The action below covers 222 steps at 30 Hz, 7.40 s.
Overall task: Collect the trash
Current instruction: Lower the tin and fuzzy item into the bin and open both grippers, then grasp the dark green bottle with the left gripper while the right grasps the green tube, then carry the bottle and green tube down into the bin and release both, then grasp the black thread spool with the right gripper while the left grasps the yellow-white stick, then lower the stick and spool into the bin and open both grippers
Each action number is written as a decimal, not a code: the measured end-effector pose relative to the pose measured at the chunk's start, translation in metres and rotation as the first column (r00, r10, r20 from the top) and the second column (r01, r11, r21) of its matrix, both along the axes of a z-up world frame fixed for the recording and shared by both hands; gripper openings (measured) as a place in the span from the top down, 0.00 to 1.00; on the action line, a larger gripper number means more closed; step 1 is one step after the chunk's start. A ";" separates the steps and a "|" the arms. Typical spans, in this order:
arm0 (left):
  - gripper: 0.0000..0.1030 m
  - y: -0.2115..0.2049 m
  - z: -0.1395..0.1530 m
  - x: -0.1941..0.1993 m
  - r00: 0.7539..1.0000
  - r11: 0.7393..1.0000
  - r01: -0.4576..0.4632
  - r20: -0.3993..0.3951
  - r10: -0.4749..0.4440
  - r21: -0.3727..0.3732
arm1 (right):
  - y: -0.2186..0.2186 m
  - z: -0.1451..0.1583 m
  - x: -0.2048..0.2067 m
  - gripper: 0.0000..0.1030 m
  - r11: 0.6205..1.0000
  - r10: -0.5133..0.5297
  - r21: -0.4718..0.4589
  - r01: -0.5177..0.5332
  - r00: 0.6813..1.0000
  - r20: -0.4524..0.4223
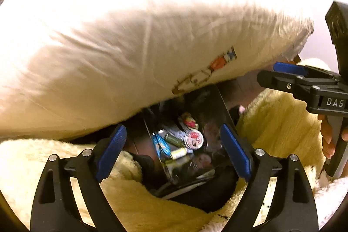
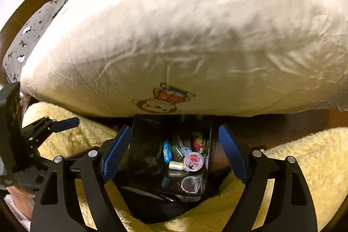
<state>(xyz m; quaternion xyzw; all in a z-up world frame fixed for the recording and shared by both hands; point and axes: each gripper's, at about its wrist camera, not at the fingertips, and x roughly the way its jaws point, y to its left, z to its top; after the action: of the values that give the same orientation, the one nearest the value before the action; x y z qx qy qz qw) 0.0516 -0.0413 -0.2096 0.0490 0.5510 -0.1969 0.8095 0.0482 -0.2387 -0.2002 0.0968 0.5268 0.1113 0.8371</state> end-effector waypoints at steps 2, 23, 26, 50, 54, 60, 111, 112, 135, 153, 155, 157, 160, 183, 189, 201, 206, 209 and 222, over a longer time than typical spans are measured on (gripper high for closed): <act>0.19 0.004 0.012 0.002 0.999 1.000 -0.010 0.031 0.010 -0.007 | 0.001 0.008 0.001 0.18 1.000 -0.003 -0.009 0.004 1.000 0.024; 0.17 0.010 0.100 0.165 0.946 0.992 -0.105 0.314 0.077 0.074 | -0.010 0.092 0.177 0.17 0.993 -0.066 -0.076 0.086 0.970 0.233; 0.17 0.005 0.103 0.191 0.939 0.993 -0.100 0.335 0.073 0.063 | -0.007 0.089 0.212 0.17 0.992 -0.079 -0.081 0.098 0.974 0.213; 0.37 -0.056 0.093 0.323 0.955 0.999 -0.038 0.295 0.028 0.030 | -0.013 0.083 0.285 0.89 0.975 -0.058 -0.197 0.100 0.976 0.210; 0.39 -0.062 0.094 0.322 0.953 0.998 -0.041 0.302 0.025 0.045 | -0.015 0.085 0.282 0.90 0.979 -0.053 -0.182 0.093 0.976 0.211; 0.42 -0.050 0.105 0.295 0.952 0.999 -0.050 0.304 0.045 0.011 | -0.012 0.091 0.260 0.90 0.984 -0.024 -0.169 0.064 0.974 0.227; 0.50 -0.012 -0.023 -0.017 0.999 1.000 0.014 -0.050 -0.015 -0.025 | 0.042 -0.038 -0.021 0.90 0.978 0.203 -0.019 -0.208 0.968 -0.148; 0.50 -0.013 -0.028 -0.016 0.998 1.000 0.018 -0.064 -0.019 -0.026 | 0.043 -0.042 -0.020 0.90 0.978 0.202 -0.023 -0.208 0.966 -0.159; 0.18 -0.003 -0.021 0.001 0.997 0.997 0.005 -0.080 -0.010 -0.074 | 0.024 -0.017 0.003 0.35 0.992 0.107 -0.053 -0.112 0.990 -0.096; 0.10 0.047 0.104 0.072 0.948 0.990 -0.135 0.284 0.141 -0.043 | 0.012 0.121 0.099 0.05 0.999 0.028 -0.030 -0.020 0.956 0.293; 0.10 0.053 0.107 0.089 0.942 0.987 -0.158 0.295 0.159 -0.029 | 0.019 0.126 0.121 0.05 0.999 0.032 -0.031 -0.024 0.953 0.302; 0.10 0.065 0.111 0.109 0.939 0.984 -0.179 0.294 0.177 -0.021 | 0.036 0.127 0.145 0.05 0.998 0.046 -0.051 -0.032 0.949 0.312; 0.10 0.078 0.109 0.133 0.939 0.980 -0.200 0.281 0.196 -0.015 | 0.064 0.124 0.181 0.05 0.996 0.076 -0.073 -0.056 0.945 0.318; 0.10 0.082 0.099 0.259 0.954 0.983 -0.176 0.254 0.159 0.045 | 0.138 0.097 0.338 0.47 0.981 0.126 -0.173 -0.084 0.960 0.249; 0.11 0.059 0.096 0.309 0.950 0.985 -0.168 0.272 0.152 0.034 | 0.088 0.112 0.335 0.47 0.980 0.076 -0.197 -0.024 0.962 0.261; 0.43 0.007 0.087 0.405 0.950 0.985 -0.170 0.269 0.157 0.028 | 0.026 0.122 0.304 0.47 0.982 0.074 -0.188 -0.022 0.960 0.270; 0.72 0.006 0.088 0.406 0.955 0.985 -0.171 0.251 0.161 0.020 | 0.022 0.120 0.293 0.47 0.987 0.077 -0.160 -0.035 0.961 0.266; 0.81 0.010 0.089 0.393 0.955 0.984 -0.180 0.243 0.172 0.011 | 0.023 0.120 0.282 0.47 0.989 0.085 -0.138 -0.048 0.959 0.272; 0.82 0.017 0.118 0.257 0.946 0.989 -0.144 0.290 0.147 -0.029 | 0.038 0.129 0.196 0.47 0.990 0.133 -0.084 -0.112 0.940 0.314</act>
<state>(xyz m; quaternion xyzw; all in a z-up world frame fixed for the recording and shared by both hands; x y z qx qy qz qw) 0.3085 -0.0244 -0.0918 0.0335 0.4270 -0.1294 0.8943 0.2443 -0.2008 -0.0709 0.0173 0.3928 0.1602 0.9054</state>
